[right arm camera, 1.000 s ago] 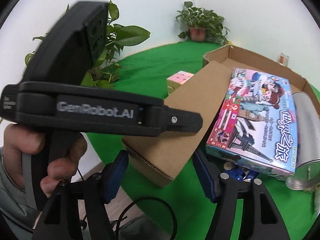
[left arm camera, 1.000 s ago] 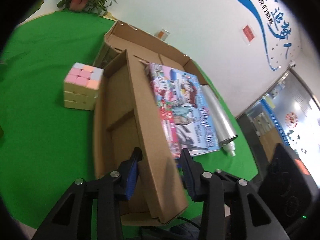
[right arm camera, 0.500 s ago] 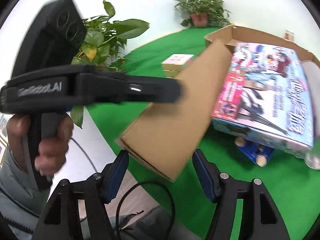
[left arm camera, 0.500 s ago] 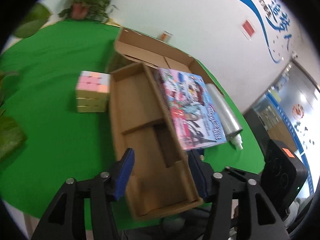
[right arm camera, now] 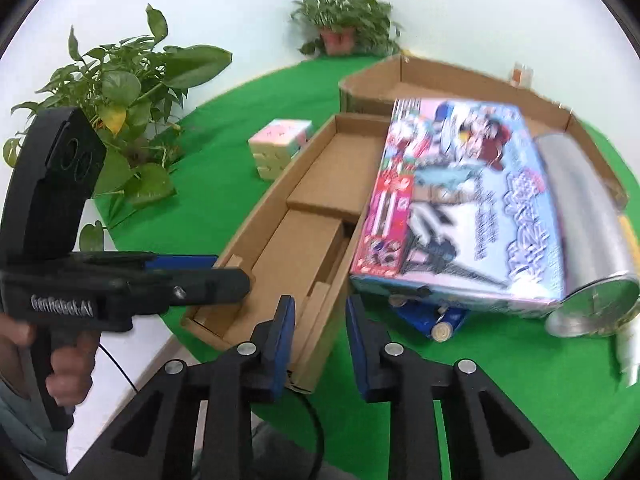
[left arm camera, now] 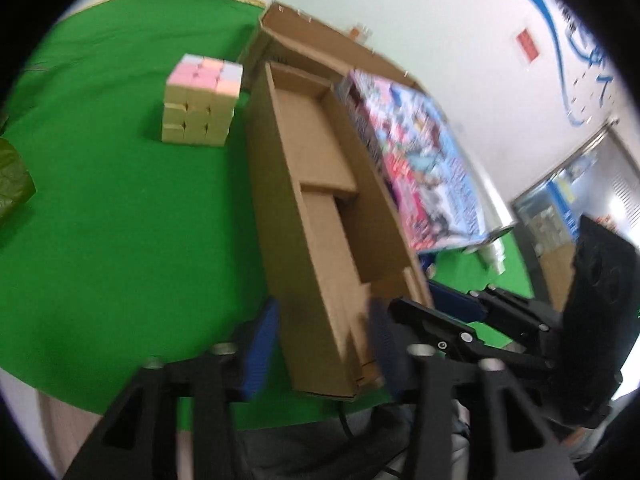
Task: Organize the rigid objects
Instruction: 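Grasp the cardboard insert tray edge with the left tool, then lift the cardboard insert tray with the left tool and carry it over the box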
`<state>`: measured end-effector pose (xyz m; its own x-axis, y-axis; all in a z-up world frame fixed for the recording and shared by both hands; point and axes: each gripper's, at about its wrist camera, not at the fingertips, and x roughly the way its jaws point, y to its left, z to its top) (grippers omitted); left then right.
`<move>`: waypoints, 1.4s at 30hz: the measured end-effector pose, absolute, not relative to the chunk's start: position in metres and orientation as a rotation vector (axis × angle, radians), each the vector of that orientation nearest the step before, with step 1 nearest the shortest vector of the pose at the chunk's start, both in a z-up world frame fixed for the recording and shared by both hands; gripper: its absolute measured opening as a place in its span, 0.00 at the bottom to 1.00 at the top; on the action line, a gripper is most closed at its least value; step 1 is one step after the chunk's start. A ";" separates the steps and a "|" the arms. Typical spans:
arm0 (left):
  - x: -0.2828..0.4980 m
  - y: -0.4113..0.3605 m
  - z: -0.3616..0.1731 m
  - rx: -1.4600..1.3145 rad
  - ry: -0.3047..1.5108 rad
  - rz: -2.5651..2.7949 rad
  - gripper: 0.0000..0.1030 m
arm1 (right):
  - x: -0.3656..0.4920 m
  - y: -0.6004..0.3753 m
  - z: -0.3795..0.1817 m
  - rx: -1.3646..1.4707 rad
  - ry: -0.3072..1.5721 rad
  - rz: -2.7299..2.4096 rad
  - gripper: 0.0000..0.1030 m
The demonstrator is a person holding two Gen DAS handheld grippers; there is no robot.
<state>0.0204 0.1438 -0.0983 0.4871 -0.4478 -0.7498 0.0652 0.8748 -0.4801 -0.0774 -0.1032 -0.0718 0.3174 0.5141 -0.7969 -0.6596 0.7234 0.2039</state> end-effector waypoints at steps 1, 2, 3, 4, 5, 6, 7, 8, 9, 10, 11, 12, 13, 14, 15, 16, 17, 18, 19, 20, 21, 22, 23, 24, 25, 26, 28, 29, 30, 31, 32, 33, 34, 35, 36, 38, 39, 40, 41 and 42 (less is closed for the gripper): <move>0.019 0.142 -0.098 -0.409 1.020 -0.312 0.31 | -0.080 -0.101 -0.074 -0.183 0.977 0.764 0.22; 0.019 0.142 -0.098 -0.406 1.026 -0.304 0.30 | -0.082 -0.098 -0.074 -0.194 0.971 0.748 0.22; 0.018 0.142 -0.098 -0.404 1.030 -0.297 0.30 | -0.082 -0.096 -0.075 -0.198 0.973 0.736 0.22; 0.018 0.141 -0.097 -0.402 1.033 -0.293 0.30 | -0.081 -0.095 -0.076 -0.192 0.982 0.729 0.22; 0.019 0.140 -0.097 -0.396 1.035 -0.289 0.30 | -0.081 -0.094 -0.077 -0.187 0.992 0.725 0.23; 0.019 0.139 -0.097 -0.387 1.037 -0.286 0.30 | -0.079 -0.094 -0.078 -0.179 1.005 0.722 0.23; 0.021 0.136 -0.097 -0.376 1.038 -0.285 0.30 | -0.078 -0.094 -0.078 -0.177 1.013 0.719 0.23; 0.022 0.135 -0.096 -0.366 1.040 -0.284 0.30 | -0.075 -0.087 -0.078 -0.174 1.022 0.718 0.25; 0.022 0.135 -0.097 -0.367 1.043 -0.283 0.29 | -0.072 -0.084 -0.078 -0.168 1.034 0.723 0.27; 0.023 0.135 -0.097 -0.371 1.047 -0.285 0.29 | -0.069 -0.081 -0.079 -0.160 1.050 0.726 0.28; 0.024 0.134 -0.097 -0.374 1.049 -0.283 0.29 | -0.067 -0.079 -0.079 -0.156 1.060 0.727 0.28; 0.024 0.134 -0.098 -0.371 1.051 -0.278 0.29 | -0.066 -0.079 -0.080 -0.158 1.065 0.725 0.27; 0.024 0.132 -0.097 -0.365 1.053 -0.272 0.29 | -0.066 -0.078 -0.080 -0.158 1.065 0.722 0.27; 0.023 0.130 -0.096 -0.365 1.052 -0.268 0.29 | -0.066 -0.078 -0.080 -0.159 1.063 0.716 0.25; 0.022 0.131 -0.096 -0.361 1.050 -0.264 0.29 | -0.067 -0.078 -0.079 -0.157 1.061 0.713 0.25; 0.021 0.130 -0.095 -0.354 1.046 -0.259 0.28 | -0.068 -0.078 -0.078 -0.155 1.056 0.712 0.24; 0.019 0.129 -0.094 -0.347 1.041 -0.253 0.28 | -0.068 -0.076 -0.078 -0.156 1.051 0.714 0.24; 0.019 0.128 -0.093 -0.340 1.034 -0.250 0.28 | -0.070 -0.076 -0.077 -0.156 1.047 0.718 0.24; 0.016 0.127 -0.089 -0.327 1.018 -0.243 0.28 | -0.071 -0.076 -0.076 -0.153 1.040 0.723 0.24; 0.013 0.127 -0.085 -0.310 0.997 -0.230 0.27 | -0.071 -0.075 -0.075 -0.147 1.032 0.728 0.24; 0.010 0.127 -0.079 -0.296 0.977 -0.219 0.27 | -0.073 -0.076 -0.072 -0.140 1.018 0.740 0.24; 0.007 0.127 -0.073 -0.289 0.958 -0.210 0.27 | -0.074 -0.076 -0.069 -0.135 1.002 0.750 0.24; 0.004 0.128 -0.067 -0.285 0.940 -0.201 0.27 | -0.076 -0.077 -0.063 -0.132 0.975 0.762 0.24; 0.002 0.129 -0.059 -0.279 0.918 -0.189 0.27 | -0.078 -0.078 -0.055 -0.122 0.944 0.773 0.24; -0.001 0.129 -0.051 -0.267 0.894 -0.178 0.27 | -0.079 -0.079 -0.048 -0.112 0.918 0.781 0.24; -0.002 0.128 -0.043 -0.255 0.872 -0.171 0.27 | -0.079 -0.080 -0.038 -0.102 0.883 0.791 0.23; -0.001 0.128 -0.024 -0.233 0.825 -0.169 0.27 | -0.078 -0.082 -0.021 -0.093 0.826 0.802 0.23; 0.001 0.128 -0.016 -0.229 0.805 -0.170 0.27 | -0.076 -0.083 -0.011 -0.091 0.793 0.803 0.23; 0.006 0.127 -0.005 -0.220 0.778 -0.174 0.27 | -0.073 -0.083 -0.002 -0.091 0.766 0.802 0.23; 0.011 0.124 0.002 -0.206 0.758 -0.176 0.27 | -0.070 -0.084 0.006 -0.088 0.744 0.799 0.23; 0.016 0.124 0.010 -0.193 0.736 -0.179 0.27 | -0.065 -0.085 0.014 -0.085 0.716 0.793 0.23; 0.024 0.121 0.020 -0.174 0.710 -0.187 0.27 | -0.059 -0.085 0.023 -0.083 0.692 0.786 0.23; 0.030 0.121 0.027 -0.165 0.694 -0.194 0.27 | -0.052 -0.087 0.030 -0.077 0.676 0.778 0.23; 0.038 0.121 0.033 -0.161 0.682 -0.202 0.27 | -0.041 -0.089 0.039 -0.069 0.662 0.767 0.23; 0.048 0.120 0.040 -0.158 0.673 -0.213 0.27 | -0.032 -0.089 0.046 -0.068 0.650 0.757 0.23; 0.072 0.115 0.055 -0.152 0.656 -0.235 0.27 | -0.010 -0.089 0.063 -0.062 0.630 0.735 0.23; 0.083 0.114 0.062 -0.142 0.647 -0.243 0.27 | 0.000 -0.089 0.070 -0.065 0.621 0.727 0.23; 0.093 0.114 0.066 -0.136 0.642 -0.250 0.27 | 0.012 -0.088 0.077 -0.066 0.613 0.720 0.23; 0.107 0.115 0.072 -0.133 0.640 -0.258 0.27 | 0.024 -0.087 0.084 -0.068 0.609 0.711 0.23; 0.120 0.116 0.075 -0.131 0.644 -0.262 0.27 | 0.039 -0.086 0.090 -0.067 0.611 0.704 0.23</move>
